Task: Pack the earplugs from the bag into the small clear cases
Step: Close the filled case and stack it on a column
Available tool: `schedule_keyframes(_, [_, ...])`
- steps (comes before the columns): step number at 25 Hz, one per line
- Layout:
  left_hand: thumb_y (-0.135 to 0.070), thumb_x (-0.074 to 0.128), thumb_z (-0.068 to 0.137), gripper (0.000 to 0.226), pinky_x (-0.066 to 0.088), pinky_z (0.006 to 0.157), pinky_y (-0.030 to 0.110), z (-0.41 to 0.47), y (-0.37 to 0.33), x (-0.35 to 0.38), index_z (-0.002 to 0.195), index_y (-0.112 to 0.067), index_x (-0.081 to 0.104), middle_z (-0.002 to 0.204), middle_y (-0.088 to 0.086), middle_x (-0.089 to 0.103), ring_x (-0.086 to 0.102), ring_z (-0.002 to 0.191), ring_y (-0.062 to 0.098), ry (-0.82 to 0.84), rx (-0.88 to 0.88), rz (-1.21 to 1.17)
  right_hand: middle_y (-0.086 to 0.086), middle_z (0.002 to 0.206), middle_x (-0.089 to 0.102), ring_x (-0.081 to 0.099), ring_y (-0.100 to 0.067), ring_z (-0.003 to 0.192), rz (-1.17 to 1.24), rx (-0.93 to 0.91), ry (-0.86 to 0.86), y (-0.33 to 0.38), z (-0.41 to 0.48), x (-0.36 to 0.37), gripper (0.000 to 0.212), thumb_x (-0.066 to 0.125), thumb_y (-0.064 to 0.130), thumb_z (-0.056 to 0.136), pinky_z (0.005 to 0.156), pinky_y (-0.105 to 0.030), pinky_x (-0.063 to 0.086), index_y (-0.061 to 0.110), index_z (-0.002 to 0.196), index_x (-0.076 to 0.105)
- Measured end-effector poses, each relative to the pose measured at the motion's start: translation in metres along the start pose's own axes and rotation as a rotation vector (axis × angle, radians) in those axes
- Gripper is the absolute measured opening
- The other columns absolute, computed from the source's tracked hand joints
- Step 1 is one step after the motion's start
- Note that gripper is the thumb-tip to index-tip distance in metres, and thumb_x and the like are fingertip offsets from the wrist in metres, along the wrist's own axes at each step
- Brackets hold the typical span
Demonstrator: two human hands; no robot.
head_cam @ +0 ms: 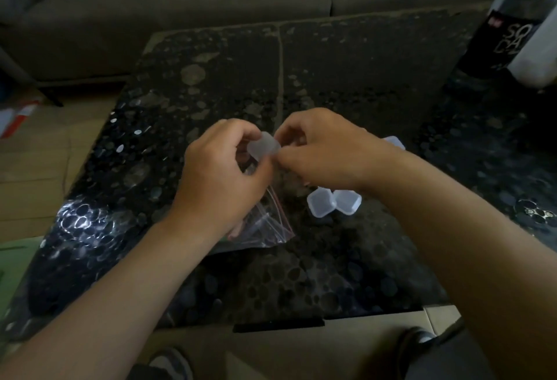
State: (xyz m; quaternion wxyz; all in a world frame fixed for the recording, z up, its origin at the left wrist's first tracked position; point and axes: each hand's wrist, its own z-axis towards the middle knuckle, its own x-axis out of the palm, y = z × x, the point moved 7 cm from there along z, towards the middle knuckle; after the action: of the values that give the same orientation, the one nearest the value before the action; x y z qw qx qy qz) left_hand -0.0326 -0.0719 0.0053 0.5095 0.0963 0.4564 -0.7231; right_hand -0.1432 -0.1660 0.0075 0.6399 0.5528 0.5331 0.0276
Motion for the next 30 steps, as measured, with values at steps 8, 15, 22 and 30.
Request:
schedule_keyframes(8, [0.003,0.068,0.092,0.028,0.063,0.075,0.030,-0.015,0.002,-0.042,0.106,-0.020,0.063,0.106,-0.002,0.069,0.072,0.094,0.008,0.018,-0.127,-0.331,-0.016,0.090,0.075,0.074,-0.025,0.075,0.462,-0.050,0.091,0.019,-0.010,0.027,0.011,0.061,0.013,0.099,0.073,-0.041,0.064,0.009,0.106,0.069])
schedule_keyframes(15, [-0.007,0.074,0.090,0.018,0.061,0.068,0.024,-0.017,0.026,-0.053,0.087,-0.025,0.078,0.086,-0.006,0.078,0.074,0.077,0.006,0.079,-0.391,-0.328,-0.015,0.096,0.076,0.075,-0.025,0.090,0.629,-0.018,0.071,0.023,-0.010,0.045,0.013,0.066,0.010,0.094,0.079,-0.033,0.063,0.010,0.105,0.074])
schedule_keyframes(22, [0.000,0.078,0.085,0.021,0.059,0.067,0.018,-0.017,0.022,-0.044,0.092,-0.020,0.079,0.088,-0.006,0.079,0.077,0.076,0.007,0.165,-0.404,-0.389,-0.026,0.097,0.073,0.073,-0.036,0.093,0.708,0.020,0.004,0.019,-0.008,0.045,0.018,0.070,-0.002,0.088,0.079,-0.037,0.063,0.003,0.105,0.066])
schedule_keyframes(30, [0.004,0.073,0.089,0.026,0.062,0.059,0.030,-0.017,0.009,-0.041,0.086,-0.021,0.078,0.092,-0.004,0.078,0.076,0.069,0.022,0.212,-0.382,-0.431,-0.017,0.092,0.075,0.076,-0.028,0.084,0.578,-0.037,-0.048,0.014,-0.004,0.039,0.020,0.075,0.002,0.084,0.081,-0.049,0.062,0.014,0.098,0.066])
